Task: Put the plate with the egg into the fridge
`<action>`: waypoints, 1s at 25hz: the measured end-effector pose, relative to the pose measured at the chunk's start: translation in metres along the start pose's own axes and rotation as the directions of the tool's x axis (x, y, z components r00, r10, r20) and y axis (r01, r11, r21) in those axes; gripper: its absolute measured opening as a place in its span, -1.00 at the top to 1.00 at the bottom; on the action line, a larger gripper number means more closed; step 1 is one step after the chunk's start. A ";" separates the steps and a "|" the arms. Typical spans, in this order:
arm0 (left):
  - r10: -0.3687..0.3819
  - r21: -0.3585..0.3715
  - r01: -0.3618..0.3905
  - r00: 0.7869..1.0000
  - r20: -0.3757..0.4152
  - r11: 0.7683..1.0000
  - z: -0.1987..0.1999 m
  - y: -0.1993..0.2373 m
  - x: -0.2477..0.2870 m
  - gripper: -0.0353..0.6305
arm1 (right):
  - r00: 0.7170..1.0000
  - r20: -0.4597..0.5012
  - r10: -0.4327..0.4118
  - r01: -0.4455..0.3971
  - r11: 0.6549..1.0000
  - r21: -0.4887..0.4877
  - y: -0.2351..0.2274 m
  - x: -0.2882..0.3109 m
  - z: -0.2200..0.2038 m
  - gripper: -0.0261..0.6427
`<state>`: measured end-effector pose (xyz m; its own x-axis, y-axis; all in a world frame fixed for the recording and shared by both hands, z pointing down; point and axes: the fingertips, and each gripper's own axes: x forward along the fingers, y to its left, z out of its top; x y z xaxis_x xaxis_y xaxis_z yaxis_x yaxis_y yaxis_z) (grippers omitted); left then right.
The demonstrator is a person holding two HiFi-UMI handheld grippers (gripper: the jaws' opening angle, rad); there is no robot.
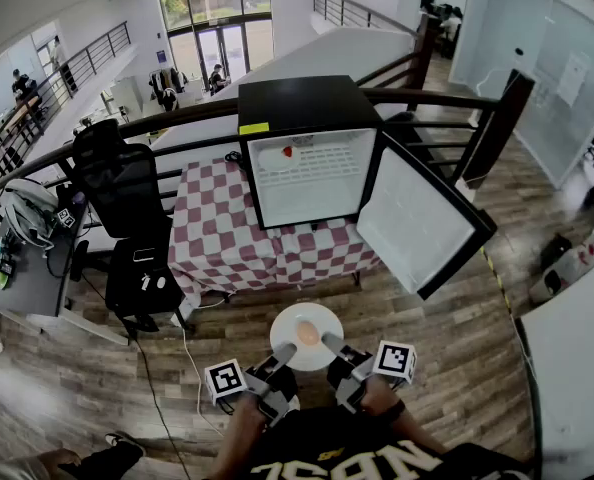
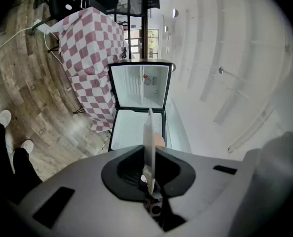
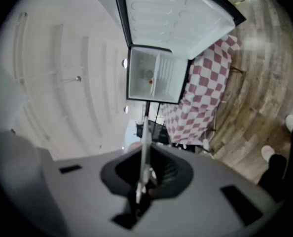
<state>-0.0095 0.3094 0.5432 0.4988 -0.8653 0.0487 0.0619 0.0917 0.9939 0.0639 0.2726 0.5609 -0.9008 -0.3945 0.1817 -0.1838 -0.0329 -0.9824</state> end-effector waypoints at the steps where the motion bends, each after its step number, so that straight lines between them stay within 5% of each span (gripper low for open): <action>1: 0.004 -0.004 -0.004 1.000 0.001 1.000 0.005 0.001 -0.004 0.78 | 1.000 0.004 -0.003 0.003 1.000 0.004 0.001 0.005 -0.004 0.80; 12: 0.034 0.017 -0.033 0.997 -0.067 0.999 0.040 0.006 -0.034 0.78 | 0.997 0.049 -0.052 0.053 0.998 -0.024 0.003 0.039 -0.033 0.80; 25: 0.065 -0.047 -0.072 0.987 -0.146 0.996 0.048 0.025 -0.012 0.78 | 0.990 0.101 -0.100 0.093 0.993 0.074 -0.017 0.044 -0.017 0.80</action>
<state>-0.0558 0.2984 0.5718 0.6223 -0.7766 0.0979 0.0662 0.1769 0.9820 0.0206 0.2718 0.5865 -0.8334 -0.4800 0.2738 -0.2371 -0.1370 -0.9618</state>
